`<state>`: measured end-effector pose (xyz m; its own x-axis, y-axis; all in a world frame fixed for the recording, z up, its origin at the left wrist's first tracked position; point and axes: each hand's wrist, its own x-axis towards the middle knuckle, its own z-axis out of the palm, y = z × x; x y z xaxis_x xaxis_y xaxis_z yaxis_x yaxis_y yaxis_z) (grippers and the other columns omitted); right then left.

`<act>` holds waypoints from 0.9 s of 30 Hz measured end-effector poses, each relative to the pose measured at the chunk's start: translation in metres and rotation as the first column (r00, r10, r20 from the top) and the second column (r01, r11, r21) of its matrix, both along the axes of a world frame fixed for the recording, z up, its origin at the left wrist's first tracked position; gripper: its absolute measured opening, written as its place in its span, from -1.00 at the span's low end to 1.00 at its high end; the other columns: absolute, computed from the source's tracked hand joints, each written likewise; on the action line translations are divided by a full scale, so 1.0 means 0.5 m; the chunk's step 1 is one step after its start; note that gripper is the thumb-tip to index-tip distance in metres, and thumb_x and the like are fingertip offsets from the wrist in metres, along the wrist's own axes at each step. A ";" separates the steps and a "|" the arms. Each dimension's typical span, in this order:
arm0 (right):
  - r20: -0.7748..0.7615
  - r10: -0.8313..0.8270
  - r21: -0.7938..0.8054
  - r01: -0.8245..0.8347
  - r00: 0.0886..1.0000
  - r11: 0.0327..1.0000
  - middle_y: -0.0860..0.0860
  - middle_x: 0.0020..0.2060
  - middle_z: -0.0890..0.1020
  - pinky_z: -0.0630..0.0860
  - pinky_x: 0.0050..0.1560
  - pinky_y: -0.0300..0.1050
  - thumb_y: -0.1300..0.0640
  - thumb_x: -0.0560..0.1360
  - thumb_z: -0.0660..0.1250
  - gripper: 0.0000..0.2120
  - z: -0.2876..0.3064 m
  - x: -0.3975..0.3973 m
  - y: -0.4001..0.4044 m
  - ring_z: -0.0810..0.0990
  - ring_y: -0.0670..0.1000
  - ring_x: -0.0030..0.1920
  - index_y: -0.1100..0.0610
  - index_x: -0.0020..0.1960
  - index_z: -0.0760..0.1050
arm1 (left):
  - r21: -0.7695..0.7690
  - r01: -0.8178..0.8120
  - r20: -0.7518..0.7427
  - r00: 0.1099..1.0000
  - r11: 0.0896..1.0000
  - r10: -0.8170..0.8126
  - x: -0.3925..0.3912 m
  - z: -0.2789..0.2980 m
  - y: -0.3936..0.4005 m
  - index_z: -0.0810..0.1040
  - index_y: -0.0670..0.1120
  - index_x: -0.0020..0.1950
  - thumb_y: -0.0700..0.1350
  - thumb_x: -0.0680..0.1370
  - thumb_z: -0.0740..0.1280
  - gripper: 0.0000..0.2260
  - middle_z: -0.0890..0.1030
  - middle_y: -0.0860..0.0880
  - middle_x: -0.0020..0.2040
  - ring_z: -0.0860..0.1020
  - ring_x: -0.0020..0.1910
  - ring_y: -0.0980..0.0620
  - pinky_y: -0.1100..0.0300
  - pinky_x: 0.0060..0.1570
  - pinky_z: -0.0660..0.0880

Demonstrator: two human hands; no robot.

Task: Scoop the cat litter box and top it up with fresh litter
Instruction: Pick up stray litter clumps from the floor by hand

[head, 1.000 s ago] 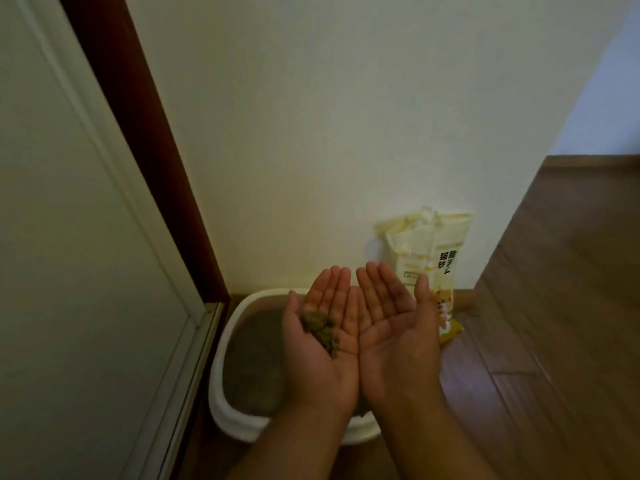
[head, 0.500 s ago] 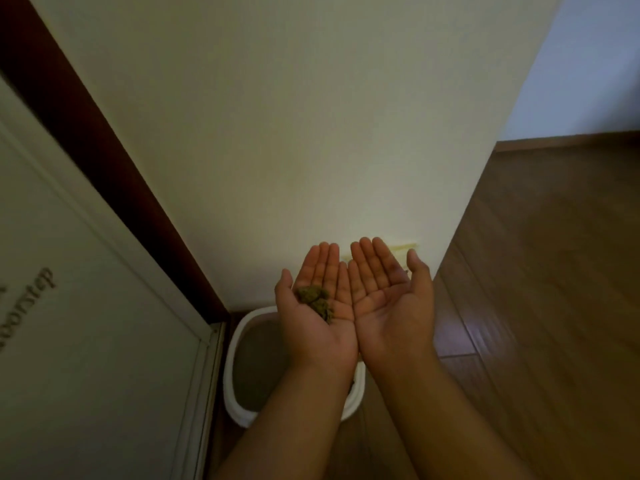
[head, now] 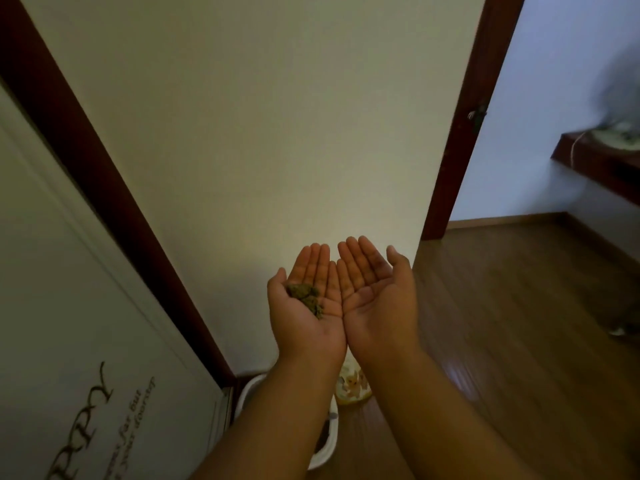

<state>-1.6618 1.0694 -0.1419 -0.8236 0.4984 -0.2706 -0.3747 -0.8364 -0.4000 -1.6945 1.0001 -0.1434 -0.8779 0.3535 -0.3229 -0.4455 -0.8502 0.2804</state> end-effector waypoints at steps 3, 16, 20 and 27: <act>-0.042 -0.014 0.034 0.016 0.999 0.999 0.18 0.15 0.68 0.42 0.41 0.05 -0.02 0.63 0.23 -0.60 0.082 0.048 0.013 0.66 0.13 0.20 0.24 0.30 0.56 | 0.006 -0.004 -0.040 0.999 1.000 0.004 0.048 0.085 0.016 0.60 -0.23 0.28 0.02 0.68 0.14 -0.59 0.68 -0.21 0.17 0.66 0.18 -0.17 -0.06 0.39 0.45; -0.087 -0.111 0.116 0.120 0.990 0.986 0.17 0.14 0.69 0.46 0.38 0.05 -0.03 0.64 0.21 -0.60 0.149 0.215 0.140 0.67 0.14 0.19 0.24 0.28 0.57 | 0.035 0.108 -0.107 0.989 0.994 -0.104 0.209 0.153 0.148 0.61 -0.22 0.28 -0.06 0.67 0.10 -0.62 0.70 -0.19 0.15 0.68 0.13 -0.15 0.00 0.20 0.57; -0.088 -0.222 0.115 0.231 0.971 0.966 0.16 0.14 0.69 0.43 0.40 0.06 -0.03 0.63 0.22 -0.60 0.159 0.244 0.189 0.66 0.13 0.20 0.23 0.28 0.58 | 0.041 0.226 -0.103 0.970 0.973 -0.221 0.219 0.159 0.207 0.61 -0.21 0.28 -0.09 0.66 0.09 -0.62 0.69 -0.19 0.16 0.68 0.15 -0.15 -0.01 0.27 0.53; -0.078 -0.531 0.089 0.536 0.844 0.840 0.18 0.14 0.69 0.45 0.38 0.08 0.01 0.62 0.22 -0.62 0.154 0.272 0.242 0.67 0.15 0.18 0.24 0.26 0.59 | 0.041 0.532 -0.087 0.845 0.846 -0.528 0.212 0.152 0.305 0.60 -0.23 0.27 -0.13 0.67 0.08 -0.63 0.69 -0.22 0.16 0.68 0.13 -0.18 -0.05 0.29 0.52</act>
<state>-1.5257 1.1906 -0.0648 -0.4330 0.8870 -0.1603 -0.7719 -0.4568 -0.4421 -1.5884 1.1528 -0.0672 -0.5704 0.7883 -0.2307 -0.8146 -0.5066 0.2825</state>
